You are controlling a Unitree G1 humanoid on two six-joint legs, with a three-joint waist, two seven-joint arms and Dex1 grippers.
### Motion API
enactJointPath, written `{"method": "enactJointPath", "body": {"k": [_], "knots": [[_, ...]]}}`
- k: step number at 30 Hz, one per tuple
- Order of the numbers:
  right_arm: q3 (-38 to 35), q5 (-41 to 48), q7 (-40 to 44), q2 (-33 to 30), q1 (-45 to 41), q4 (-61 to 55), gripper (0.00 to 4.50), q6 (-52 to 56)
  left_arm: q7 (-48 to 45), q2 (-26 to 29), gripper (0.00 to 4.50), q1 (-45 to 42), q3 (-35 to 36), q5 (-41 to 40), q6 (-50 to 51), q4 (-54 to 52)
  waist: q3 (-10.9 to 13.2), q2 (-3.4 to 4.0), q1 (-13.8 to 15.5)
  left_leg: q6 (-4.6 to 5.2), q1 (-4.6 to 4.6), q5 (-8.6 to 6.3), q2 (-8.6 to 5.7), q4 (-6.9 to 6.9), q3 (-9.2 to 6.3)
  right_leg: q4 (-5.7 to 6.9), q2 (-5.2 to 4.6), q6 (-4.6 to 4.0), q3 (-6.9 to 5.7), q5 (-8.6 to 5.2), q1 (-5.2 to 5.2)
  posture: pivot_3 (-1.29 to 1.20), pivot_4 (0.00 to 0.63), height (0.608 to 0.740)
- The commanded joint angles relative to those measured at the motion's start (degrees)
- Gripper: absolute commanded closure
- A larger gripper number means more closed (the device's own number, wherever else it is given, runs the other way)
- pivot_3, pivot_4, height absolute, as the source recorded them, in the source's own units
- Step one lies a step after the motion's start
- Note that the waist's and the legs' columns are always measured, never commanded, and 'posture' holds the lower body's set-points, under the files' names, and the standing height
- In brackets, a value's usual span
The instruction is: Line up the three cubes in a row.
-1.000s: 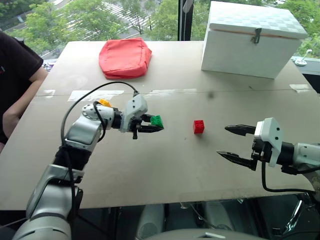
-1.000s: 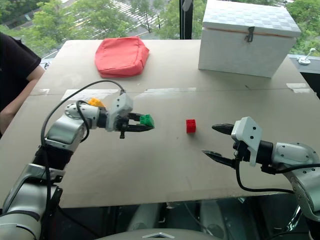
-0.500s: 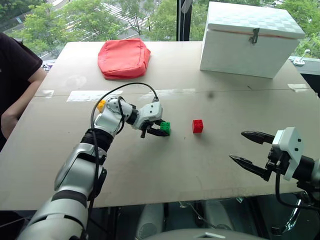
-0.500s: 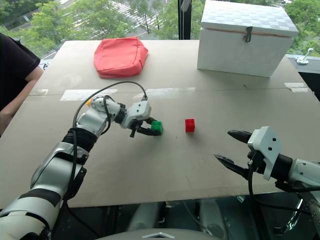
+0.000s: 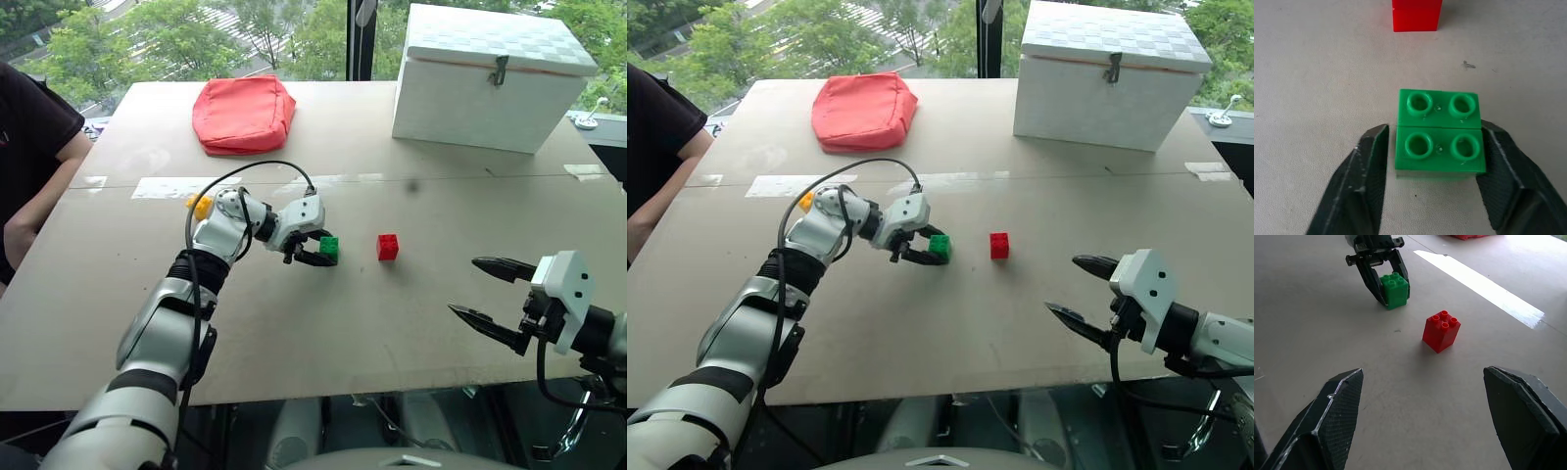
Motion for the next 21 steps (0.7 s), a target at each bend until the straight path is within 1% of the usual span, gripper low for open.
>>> {"method": "enactJointPath", "body": {"k": [1,5,8,11,13,14,16,18,21], "knots": [[-0.3,0.4,0.0,-0.7,-0.4,-0.6,0.45,-1.0,-0.4,1.0,0.02,0.1,2.2,-1.3,1.4,-3.8,0.0,0.0,0.0,0.0,0.0,0.0,0.0,0.0,0.0,0.0,0.0,0.01,0.0,0.0,0.0,0.0,0.15,0.74],[0.4,0.1,0.7,-1.2,-1.3,0.4,0.45,-1.4,-0.4,5.5,0.02,3.4,7.3,-5.3,5.9,-10.5,0.0,0.0,-0.4,0.0,0.03,0.0,0.05,-0.02,-0.04,0.0,0.01,0.01,0.04,0.01,-0.02,0.0,0.15,0.74],[1.4,0.4,1.1,-1.2,-2.8,1.3,0.45,-2.2,0.9,9.8,0.02,7.1,12.3,-9.1,13.3,-17.6,0.0,0.0,-0.8,0.0,0.06,0.0,0.11,-0.02,-0.14,0.03,0.05,0.01,0.06,0.01,-0.03,0.0,0.15,0.74],[2.8,0.5,1.5,-0.7,-5.2,2.8,0.45,-3.2,7.1,13.9,0.02,12.1,20.2,-12.7,21.6,-23.5,0.0,0.01,-0.9,0.0,0.12,0.0,0.15,-0.02,-0.19,0.08,0.03,0.01,0.06,0.01,-0.02,0.0,0.15,0.74],[3.5,0.4,1.8,-0.5,-6.3,3.8,0.45,-3.9,10.3,14.8,0.02,14.3,23.8,-14.8,25.8,-26.3,0.0,0.01,-1.1,0.0,0.13,0.0,0.17,-0.02,-0.18,0.08,0.03,0.02,0.07,0.01,-0.01,0.0,0.15,0.74],[4.4,0.2,1.9,-0.3,-7.3,4.5,0.45,-4.3,14.4,14.6,0.02,15.4,27.0,-15.2,26.9,-26.9,0.0,0.0,-1.0,0.0,0.14,0.0,0.17,-0.02,-0.18,0.08,0.01,0.02,0.08,0.01,-0.01,0.0,0.15,0.74],[6.3,0.1,2.1,0.1,-9.6,5.9,0.45,-4.9,25.5,14.4,0.02,16.9,31.6,-12.7,28.4,-26.2,0.0,-0.01,-0.8,0.0,0.14,0.0,0.16,0.0,-0.19,0.08,-0.01,0.03,0.07,0.01,0.0,0.0,0.15,0.74],[7.6,0.0,2.5,0.1,-11.1,6.8,0.45,-5.3,34.3,14.3,0.02,17.1,33.3,-9.7,28.7,-24.7,0.0,-0.02,-0.7,0.0,0.16,0.0,0.15,0.01,-0.2,0.08,-0.01,0.04,0.07,0.02,0.02,0.0,0.15,0.74],[9.3,-0.3,3.4,-0.1,-13.5,8.7,0.45,-6.1,39.1,14.9,0.02,16.5,33.0,-7.6,27.1,-21.4,0.0,-0.03,-0.1,-0.01,0.16,0.0,0.12,0.01,-0.19,0.08,0.0,0.07,0.06,0.05,0.03,0.0,0.15,0.74]]}}
